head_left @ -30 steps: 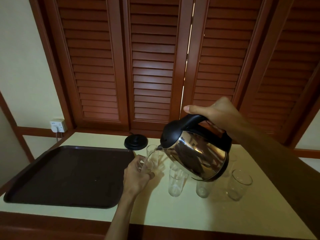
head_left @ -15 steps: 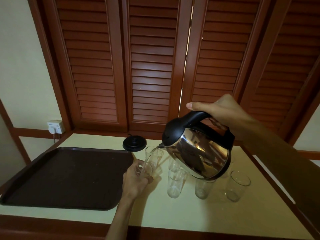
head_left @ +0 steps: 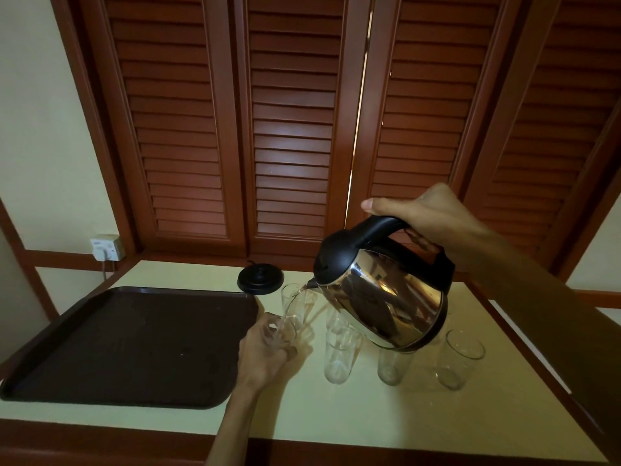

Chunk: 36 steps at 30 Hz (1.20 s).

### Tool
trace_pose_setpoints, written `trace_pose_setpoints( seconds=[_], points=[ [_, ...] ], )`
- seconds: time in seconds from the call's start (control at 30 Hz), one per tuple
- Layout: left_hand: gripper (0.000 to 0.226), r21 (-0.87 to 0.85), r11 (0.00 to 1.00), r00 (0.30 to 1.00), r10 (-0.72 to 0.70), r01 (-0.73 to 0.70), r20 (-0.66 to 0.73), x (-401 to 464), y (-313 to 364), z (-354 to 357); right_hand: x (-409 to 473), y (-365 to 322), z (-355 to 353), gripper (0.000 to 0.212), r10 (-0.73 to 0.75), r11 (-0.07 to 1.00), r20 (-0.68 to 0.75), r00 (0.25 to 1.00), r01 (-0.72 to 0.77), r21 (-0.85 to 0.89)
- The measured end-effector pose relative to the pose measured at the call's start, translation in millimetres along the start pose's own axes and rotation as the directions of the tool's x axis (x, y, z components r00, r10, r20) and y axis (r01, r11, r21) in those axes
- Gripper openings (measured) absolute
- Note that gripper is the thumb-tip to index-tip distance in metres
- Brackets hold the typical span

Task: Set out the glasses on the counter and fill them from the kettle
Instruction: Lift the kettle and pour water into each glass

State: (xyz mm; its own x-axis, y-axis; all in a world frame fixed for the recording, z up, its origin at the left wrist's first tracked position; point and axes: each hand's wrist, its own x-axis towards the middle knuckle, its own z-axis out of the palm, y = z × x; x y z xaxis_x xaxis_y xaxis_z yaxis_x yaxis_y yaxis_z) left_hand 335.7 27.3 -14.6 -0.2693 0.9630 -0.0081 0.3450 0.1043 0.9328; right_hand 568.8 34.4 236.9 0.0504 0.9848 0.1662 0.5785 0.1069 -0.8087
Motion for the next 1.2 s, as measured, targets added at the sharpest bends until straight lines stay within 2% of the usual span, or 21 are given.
trace_pose_setpoints(
  seconds=[0.17, 0.47, 0.73, 0.97, 1.2],
  points=[
    [0.039, -0.033, 0.999, 1.000, -0.012, 0.011, -0.002, 1, 3, 0, 3, 5, 1, 0.051, 0.023, 1.000, 0.016, 1.000, -0.023, 0.007],
    [0.041, -0.206, 0.978, 1.000, 0.020, -0.020, 0.001, 4, 34, 3, 6, 19, 6, 0.055, 0.055, 0.997, 0.010, 0.998, -0.055, 0.044],
    [0.045, -0.287, 0.957, 0.999, 0.046, -0.038, 0.022, 10, 61, 0, 5, 32, 4, 0.046, 0.073, 0.985, 0.009, 0.997, -0.074, 0.158],
    [0.038, -0.345, 0.937, 0.997, 0.069, -0.057, 0.024, 9, 75, 7, 5, 41, 4, 0.049, 0.077, 0.967, 0.004, 0.997, -0.075, 0.241],
    [0.053, -0.353, 0.935, 1.000, 0.028, -0.030, -0.012, 15, 56, 12, 8, 52, 3, 0.052, 0.081, 0.953, 0.004, 0.997, -0.079, 0.293]
  ],
)
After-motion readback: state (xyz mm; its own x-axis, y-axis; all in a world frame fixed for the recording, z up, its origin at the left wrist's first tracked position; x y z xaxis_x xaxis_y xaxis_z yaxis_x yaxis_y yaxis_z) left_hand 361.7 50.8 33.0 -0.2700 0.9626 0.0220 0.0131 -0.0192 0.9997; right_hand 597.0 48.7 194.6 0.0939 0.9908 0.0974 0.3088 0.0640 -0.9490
